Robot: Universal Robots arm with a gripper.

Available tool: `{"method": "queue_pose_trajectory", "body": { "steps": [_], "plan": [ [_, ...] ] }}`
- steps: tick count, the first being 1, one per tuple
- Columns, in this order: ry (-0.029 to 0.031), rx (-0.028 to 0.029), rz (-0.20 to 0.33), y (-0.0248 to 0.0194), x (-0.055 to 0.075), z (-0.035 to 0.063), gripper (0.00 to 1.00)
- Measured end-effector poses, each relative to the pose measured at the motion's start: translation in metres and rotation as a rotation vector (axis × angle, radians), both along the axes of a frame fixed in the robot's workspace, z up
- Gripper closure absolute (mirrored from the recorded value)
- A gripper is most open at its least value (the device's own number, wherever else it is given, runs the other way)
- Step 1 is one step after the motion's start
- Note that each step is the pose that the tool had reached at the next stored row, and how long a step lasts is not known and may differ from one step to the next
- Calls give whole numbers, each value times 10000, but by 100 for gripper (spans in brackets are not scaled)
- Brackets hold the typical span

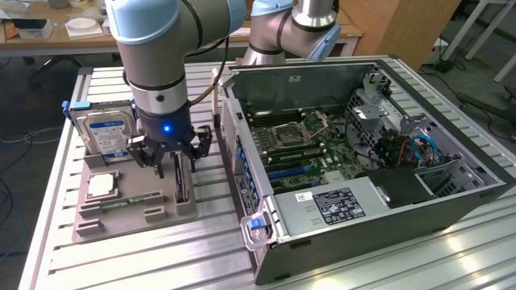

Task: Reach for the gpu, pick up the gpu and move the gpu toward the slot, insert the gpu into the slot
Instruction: 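Pick up the gpu and move the gpu toward the slot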

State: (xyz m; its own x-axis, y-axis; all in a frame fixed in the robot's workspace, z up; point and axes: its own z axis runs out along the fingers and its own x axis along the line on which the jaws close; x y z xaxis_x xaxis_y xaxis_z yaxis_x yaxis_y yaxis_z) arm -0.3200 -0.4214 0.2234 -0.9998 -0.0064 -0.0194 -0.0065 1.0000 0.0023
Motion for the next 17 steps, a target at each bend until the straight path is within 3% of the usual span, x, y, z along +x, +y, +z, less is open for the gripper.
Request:
{"method": "queue_pose_trajectory", "body": {
  "steps": [8,17],
  "plan": [
    [-1,0,-1,24,57,-12,35],
    [-4,-1,-6,29,23,-12,35]
  ]
}}
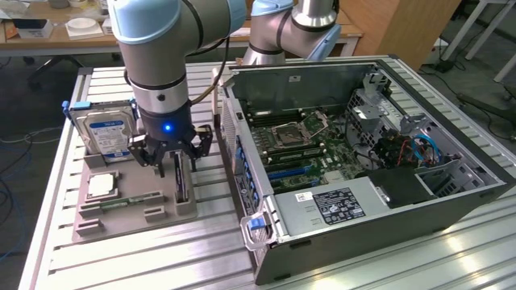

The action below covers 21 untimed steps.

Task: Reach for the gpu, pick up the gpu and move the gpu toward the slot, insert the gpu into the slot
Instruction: 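Pick up the gpu and move the gpu toward the slot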

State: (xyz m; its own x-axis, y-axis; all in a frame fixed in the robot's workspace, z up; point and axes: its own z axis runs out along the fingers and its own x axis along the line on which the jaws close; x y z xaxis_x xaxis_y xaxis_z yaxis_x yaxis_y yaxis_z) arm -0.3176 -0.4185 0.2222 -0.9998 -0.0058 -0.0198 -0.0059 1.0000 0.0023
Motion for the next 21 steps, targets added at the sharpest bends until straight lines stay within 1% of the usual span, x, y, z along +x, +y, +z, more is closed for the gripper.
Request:
{"method": "queue_pose_trajectory", "body": {
  "steps": [6,7,9,10,12,13,14,21],
  "plan": [
    [0,0,0,0,0,-1,35],
    [1,0,-1,0,0,-1,36],
    [0,-1,-1,0,0,-1,49],
    [0,0,0,0,0,-1,49],
    [0,0,-1,0,0,-1,61],
    [0,0,-1,0,0,-1,61],
    [1,0,-1,0,0,-1,67],
    [1,-1,-1,0,0,-1,67]
  ]
}}
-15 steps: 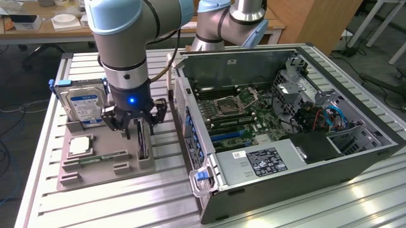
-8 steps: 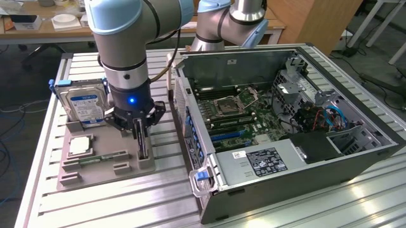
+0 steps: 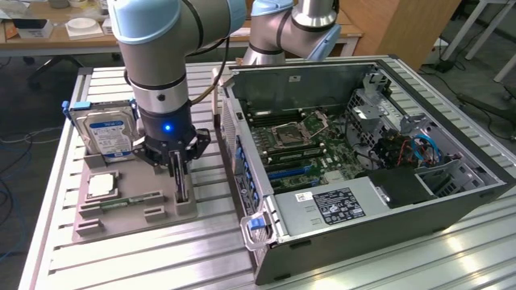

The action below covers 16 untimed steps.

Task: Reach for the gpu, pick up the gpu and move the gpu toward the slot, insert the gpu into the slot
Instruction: 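Pick up the gpu and move the gpu toward the slot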

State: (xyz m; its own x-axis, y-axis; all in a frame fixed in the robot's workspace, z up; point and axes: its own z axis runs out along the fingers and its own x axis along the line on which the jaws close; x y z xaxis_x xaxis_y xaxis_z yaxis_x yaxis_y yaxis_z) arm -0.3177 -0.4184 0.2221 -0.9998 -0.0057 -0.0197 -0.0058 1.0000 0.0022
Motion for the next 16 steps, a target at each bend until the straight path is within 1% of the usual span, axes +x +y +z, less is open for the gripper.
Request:
{"method": "queue_pose_trajectory", "body": {
  "steps": [5,6,16],
  "plan": [
    [0,1,1,0,0,0,69],
    [0,1,1,0,0,0,73],
    [-1,1,0,0,0,12,73]
  ]
}}
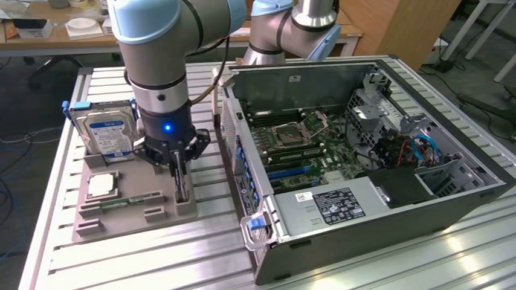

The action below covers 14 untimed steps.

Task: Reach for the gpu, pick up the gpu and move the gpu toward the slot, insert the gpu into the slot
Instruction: 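Pick up the gpu and move the gpu toward the slot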

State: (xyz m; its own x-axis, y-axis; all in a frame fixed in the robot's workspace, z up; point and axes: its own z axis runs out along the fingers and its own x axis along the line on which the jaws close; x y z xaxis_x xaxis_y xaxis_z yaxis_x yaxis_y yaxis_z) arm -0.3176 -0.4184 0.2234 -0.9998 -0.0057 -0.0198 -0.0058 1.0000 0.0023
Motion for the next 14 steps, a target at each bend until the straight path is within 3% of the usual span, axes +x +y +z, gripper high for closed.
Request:
{"method": "queue_pose_trajectory", "body": {
  "steps": [8,14],
  "plan": [
    [1,38,0,0,0,224,73],
    [0,52,0,0,0,331,73]
  ]
}}
